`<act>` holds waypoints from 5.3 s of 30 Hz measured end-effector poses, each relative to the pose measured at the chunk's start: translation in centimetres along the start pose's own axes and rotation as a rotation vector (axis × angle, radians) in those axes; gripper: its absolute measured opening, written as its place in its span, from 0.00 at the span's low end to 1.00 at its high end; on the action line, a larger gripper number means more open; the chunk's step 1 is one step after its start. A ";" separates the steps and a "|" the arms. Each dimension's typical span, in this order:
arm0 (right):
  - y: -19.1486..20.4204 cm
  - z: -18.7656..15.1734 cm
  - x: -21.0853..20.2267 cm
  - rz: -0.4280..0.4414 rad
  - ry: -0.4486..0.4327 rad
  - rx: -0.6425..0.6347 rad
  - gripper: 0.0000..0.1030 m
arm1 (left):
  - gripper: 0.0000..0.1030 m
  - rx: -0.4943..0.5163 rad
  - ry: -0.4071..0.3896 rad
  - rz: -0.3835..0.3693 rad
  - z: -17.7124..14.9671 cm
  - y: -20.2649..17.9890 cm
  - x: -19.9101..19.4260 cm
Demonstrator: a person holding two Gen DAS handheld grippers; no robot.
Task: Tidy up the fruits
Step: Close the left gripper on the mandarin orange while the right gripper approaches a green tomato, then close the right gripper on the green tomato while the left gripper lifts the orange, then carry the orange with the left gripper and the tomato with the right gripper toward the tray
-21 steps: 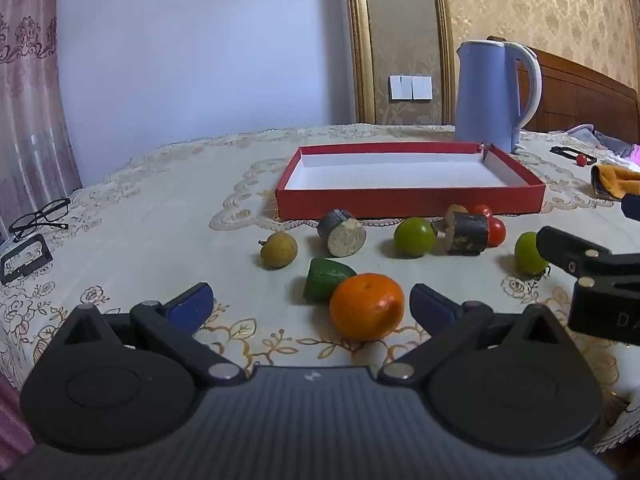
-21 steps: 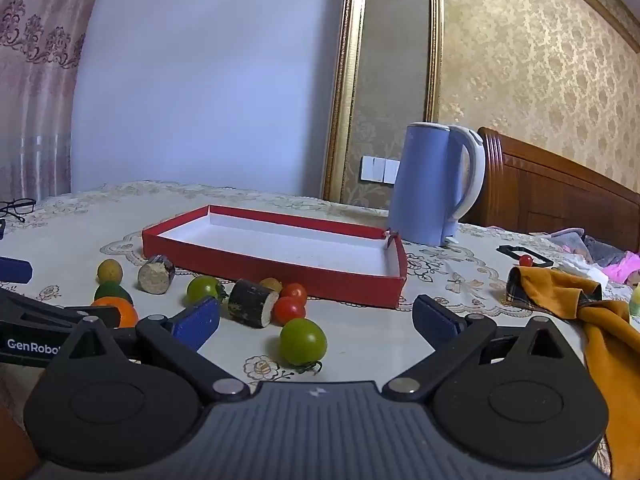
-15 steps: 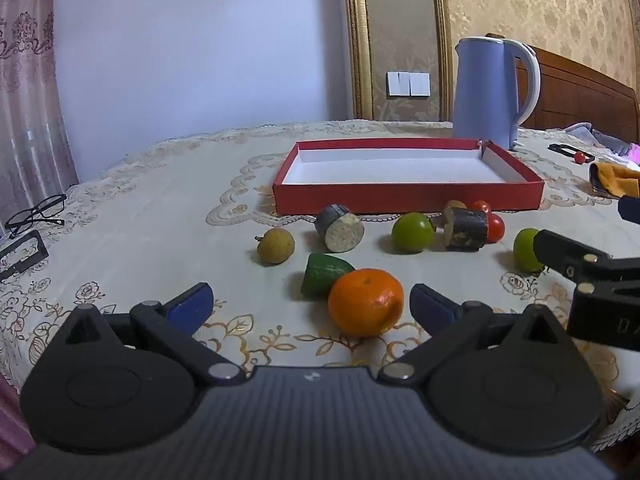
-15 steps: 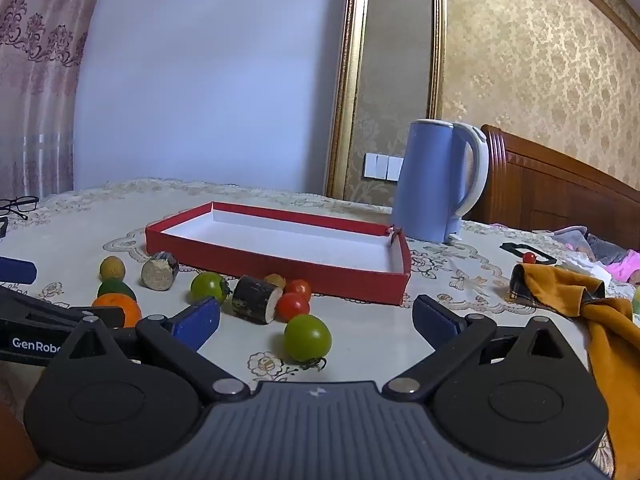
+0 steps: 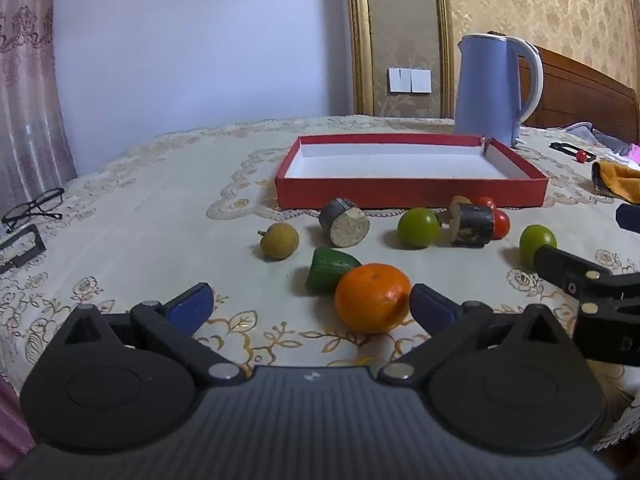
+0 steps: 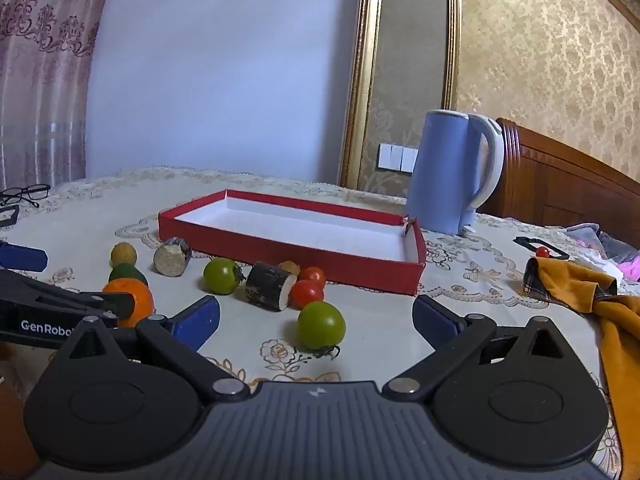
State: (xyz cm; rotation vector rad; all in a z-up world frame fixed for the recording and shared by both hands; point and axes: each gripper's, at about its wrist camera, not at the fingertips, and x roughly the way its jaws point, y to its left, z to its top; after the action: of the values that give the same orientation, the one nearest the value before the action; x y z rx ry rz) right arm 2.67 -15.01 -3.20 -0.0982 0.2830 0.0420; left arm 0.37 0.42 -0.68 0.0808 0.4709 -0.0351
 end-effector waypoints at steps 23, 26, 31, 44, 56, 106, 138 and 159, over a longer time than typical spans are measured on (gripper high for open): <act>-0.3 -0.2 0.3 -0.012 -0.002 -0.006 1.00 | 1.00 0.024 0.007 -0.031 0.0 -0.4 0.5; -0.4 -0.2 0.3 -0.004 -0.001 0.001 1.00 | 1.00 0.010 0.008 -0.033 0.0 0.0 0.6; -0.5 -0.3 0.3 0.002 -0.005 0.006 1.00 | 1.00 -0.013 0.011 -0.042 0.1 0.8 0.6; -0.6 -0.8 0.7 -0.009 0.010 0.003 1.00 | 0.89 0.009 0.030 -0.065 0.1 -0.6 0.8; -0.6 -0.9 0.8 -0.008 0.012 0.002 1.00 | 0.76 0.048 0.030 -0.052 0.5 -2.1 1.3; -1.7 0.7 5.6 0.081 0.184 -0.004 0.58 | 0.39 0.020 0.007 -0.098 1.0 -0.9 -0.1; -2.0 0.5 5.3 0.086 0.181 0.010 0.33 | 0.39 0.038 -0.016 -0.071 1.8 -0.7 -0.1; -2.5 1.0 3.9 0.094 0.125 0.041 0.33 | 0.39 0.053 -0.055 -0.004 6.9 -0.5 3.1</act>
State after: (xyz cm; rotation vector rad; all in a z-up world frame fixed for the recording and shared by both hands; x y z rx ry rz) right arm 6.81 -17.26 -3.16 -0.0467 0.4126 0.1234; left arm 6.26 -0.67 4.01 0.1308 0.4153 -0.0536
